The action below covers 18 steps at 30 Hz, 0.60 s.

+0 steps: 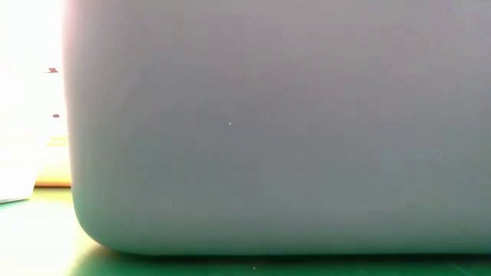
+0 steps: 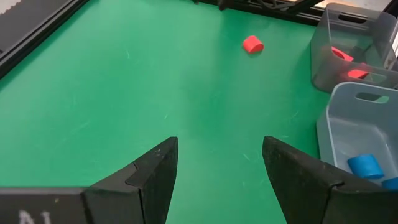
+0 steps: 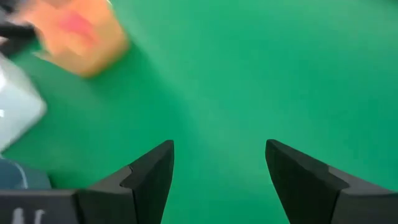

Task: Sort & place blocks by color
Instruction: Put the red block into the gray bin

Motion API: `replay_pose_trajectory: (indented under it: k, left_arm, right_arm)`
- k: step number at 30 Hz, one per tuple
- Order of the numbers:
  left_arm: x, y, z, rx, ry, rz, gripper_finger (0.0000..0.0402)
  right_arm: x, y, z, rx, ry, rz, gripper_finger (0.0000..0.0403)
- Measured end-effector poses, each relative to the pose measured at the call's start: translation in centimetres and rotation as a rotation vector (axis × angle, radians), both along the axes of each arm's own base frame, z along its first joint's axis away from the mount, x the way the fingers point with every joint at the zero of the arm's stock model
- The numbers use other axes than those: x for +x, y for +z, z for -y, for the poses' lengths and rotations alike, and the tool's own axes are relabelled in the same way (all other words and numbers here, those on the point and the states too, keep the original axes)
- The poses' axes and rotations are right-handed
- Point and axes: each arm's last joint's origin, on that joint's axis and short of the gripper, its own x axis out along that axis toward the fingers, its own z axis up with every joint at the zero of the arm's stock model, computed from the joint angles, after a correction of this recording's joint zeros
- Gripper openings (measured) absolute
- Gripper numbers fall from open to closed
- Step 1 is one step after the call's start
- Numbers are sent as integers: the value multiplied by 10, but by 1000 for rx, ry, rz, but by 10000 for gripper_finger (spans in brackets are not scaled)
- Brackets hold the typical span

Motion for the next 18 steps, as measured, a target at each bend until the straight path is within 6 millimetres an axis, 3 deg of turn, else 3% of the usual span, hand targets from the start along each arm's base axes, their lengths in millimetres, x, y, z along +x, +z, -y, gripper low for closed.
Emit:
replay_pose_trajectory:
  k: [8,18]
  left_arm:
    - [0,0,0,19,-12,-2,237]
    - [0,-1,0,27,-16,-11,237]
  right_arm:
    - [-36,-28,-5,459,-289,-413,244]
    - [-31,-45,-27,544,-318,-557,244]
